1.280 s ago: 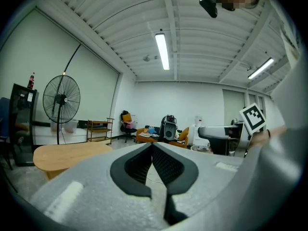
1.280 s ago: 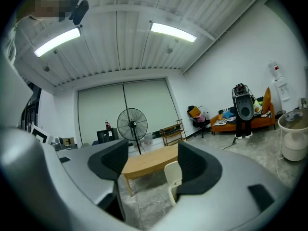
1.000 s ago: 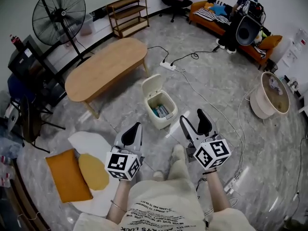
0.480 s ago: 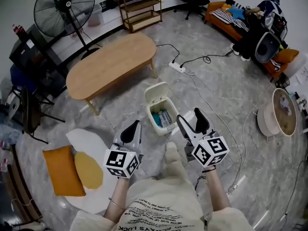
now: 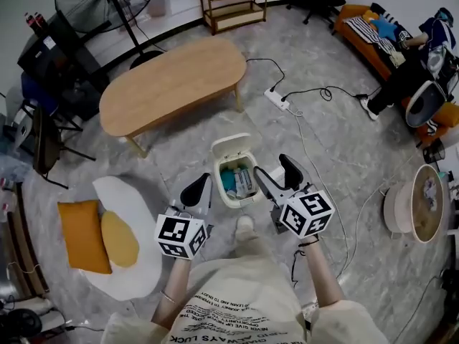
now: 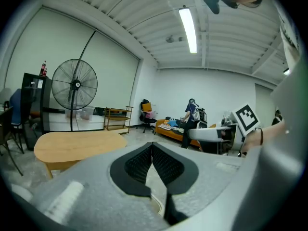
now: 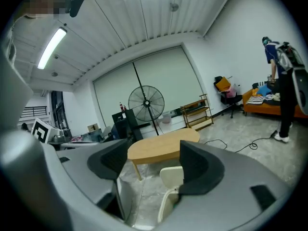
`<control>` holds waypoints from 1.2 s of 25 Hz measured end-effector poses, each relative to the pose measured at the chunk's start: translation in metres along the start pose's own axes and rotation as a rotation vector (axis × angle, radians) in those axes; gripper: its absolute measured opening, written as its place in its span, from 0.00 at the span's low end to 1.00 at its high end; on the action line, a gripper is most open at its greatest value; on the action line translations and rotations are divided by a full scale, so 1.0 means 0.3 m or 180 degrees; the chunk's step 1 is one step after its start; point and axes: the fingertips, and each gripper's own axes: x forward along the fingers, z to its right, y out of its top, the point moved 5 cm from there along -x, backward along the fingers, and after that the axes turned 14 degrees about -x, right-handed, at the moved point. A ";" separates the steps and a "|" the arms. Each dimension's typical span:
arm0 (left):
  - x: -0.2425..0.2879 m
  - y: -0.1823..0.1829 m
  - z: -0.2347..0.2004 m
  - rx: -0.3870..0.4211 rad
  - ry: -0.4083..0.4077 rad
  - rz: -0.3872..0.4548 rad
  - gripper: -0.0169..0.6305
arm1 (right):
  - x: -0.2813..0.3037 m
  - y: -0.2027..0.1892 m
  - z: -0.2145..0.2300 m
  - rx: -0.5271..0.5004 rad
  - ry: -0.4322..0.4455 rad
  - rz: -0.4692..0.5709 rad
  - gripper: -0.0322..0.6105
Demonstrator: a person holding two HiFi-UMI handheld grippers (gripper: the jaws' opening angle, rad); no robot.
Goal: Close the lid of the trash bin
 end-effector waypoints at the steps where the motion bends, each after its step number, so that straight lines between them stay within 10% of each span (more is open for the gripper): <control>1: 0.020 -0.003 -0.005 -0.0027 0.0047 -0.0006 0.06 | 0.025 -0.005 0.020 -0.0022 0.0069 -0.0045 0.55; 30: 0.410 -0.352 -0.464 -0.0938 0.0713 -0.0742 0.06 | 0.772 -0.444 0.224 -0.1786 0.1513 -0.1305 0.55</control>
